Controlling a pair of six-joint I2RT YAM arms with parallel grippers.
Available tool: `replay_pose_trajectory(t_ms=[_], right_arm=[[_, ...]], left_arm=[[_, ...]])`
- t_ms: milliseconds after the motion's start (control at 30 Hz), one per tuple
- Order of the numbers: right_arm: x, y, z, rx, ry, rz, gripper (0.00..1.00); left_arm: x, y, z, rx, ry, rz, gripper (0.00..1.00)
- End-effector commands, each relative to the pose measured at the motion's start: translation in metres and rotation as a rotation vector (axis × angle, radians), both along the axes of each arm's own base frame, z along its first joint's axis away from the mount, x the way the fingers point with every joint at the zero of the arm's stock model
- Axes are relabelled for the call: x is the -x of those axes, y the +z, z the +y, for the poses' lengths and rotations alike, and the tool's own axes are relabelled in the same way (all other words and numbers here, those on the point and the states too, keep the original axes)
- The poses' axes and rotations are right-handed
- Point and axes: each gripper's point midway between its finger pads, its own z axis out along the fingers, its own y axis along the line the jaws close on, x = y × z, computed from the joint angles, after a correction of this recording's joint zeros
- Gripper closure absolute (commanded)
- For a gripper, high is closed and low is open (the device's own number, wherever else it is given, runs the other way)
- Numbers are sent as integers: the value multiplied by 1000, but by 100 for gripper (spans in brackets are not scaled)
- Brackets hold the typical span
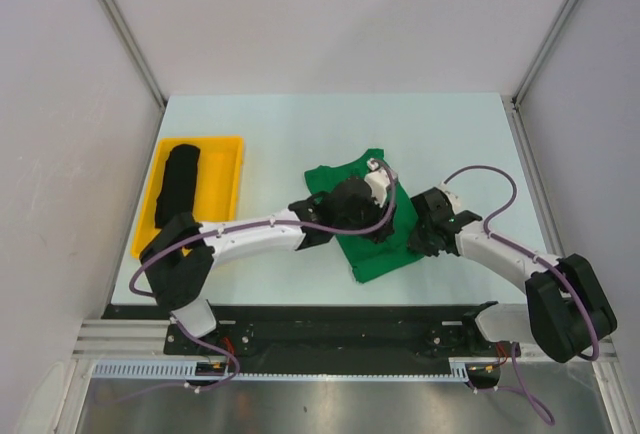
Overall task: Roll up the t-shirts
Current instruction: Roll the T-shirt to the center of the board.
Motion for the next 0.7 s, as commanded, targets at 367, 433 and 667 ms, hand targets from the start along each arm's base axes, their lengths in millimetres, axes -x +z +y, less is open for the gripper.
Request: replay_pose_trajectory(t_ms=[367,433,667], right_arm=[[-19,9,10,-68,9,-7,77],[-20,9,10,-71,8,-9,77],[-24,12,6,-80,0,-13,77]], left_arm=[[55,-59,-1,-358,-21,-313,33],[59,-69,-1,-392,-34,-326,33],[72,-86,-6,-422,-92,-323,37]])
